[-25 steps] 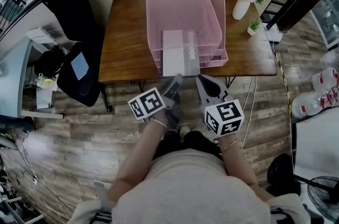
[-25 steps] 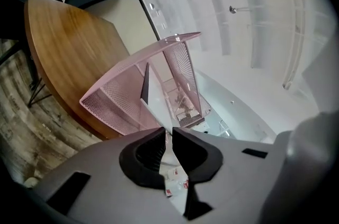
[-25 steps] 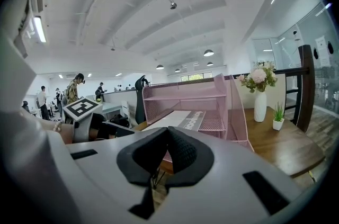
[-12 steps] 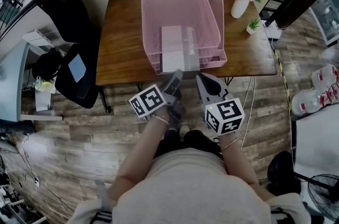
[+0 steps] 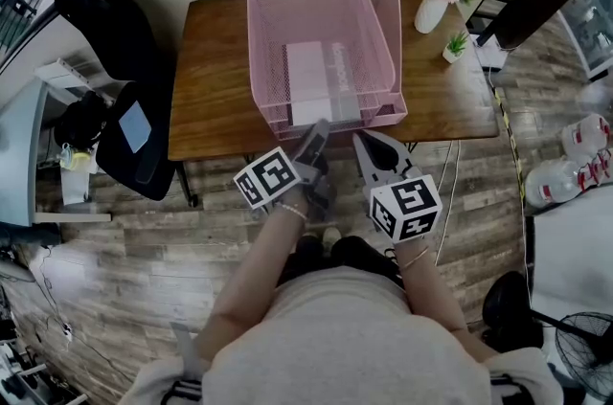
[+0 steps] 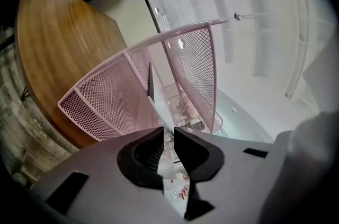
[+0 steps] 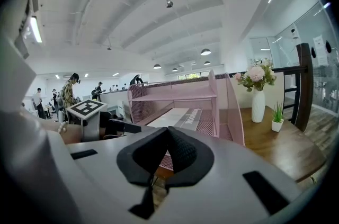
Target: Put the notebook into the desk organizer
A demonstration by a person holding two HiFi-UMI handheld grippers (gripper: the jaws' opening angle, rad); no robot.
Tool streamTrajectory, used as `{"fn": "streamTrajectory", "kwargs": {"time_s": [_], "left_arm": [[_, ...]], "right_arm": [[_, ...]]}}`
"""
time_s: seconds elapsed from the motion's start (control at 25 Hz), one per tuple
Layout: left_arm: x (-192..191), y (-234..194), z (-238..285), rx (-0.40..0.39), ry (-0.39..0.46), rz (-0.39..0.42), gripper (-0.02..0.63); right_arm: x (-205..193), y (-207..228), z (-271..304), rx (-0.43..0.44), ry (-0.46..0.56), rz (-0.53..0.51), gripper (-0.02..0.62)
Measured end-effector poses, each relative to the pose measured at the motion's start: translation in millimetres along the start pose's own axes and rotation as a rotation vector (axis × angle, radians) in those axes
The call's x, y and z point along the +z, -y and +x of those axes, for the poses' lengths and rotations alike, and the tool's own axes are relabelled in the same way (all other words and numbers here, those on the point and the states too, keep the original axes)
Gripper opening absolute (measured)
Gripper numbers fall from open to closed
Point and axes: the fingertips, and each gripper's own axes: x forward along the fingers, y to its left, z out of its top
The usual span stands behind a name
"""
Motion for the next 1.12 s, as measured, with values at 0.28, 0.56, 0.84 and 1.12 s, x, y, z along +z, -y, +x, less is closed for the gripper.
{"fn": "streamTrajectory", "kwargs": {"time_s": [0.28, 0.56, 0.84, 1.12], "left_arm": [[5.3, -1.6, 11.3, -0.004, 0.013, -0.018, 0.072], [12.9, -3.1, 18.0, -0.001, 0.014, -0.021, 0.072], [13.0, -5.1, 17.8, -0.002, 0.015, -0.022, 0.091], [8.7, -2.9, 13.7, 0.012, -0.008, 0.006, 0.094]], "right_arm": [[0.4, 4.4, 7.6, 0.009, -0.005, 0.005, 0.009], [4.9, 7.4, 14.4, 0.013, -0.002, 0.001, 0.009], [6.9, 8.7, 18.2, 0.018, 0.0, -0.002, 0.009], [9.2, 4.1, 14.2, 0.021, 0.012, -0.005, 0.009]]}}
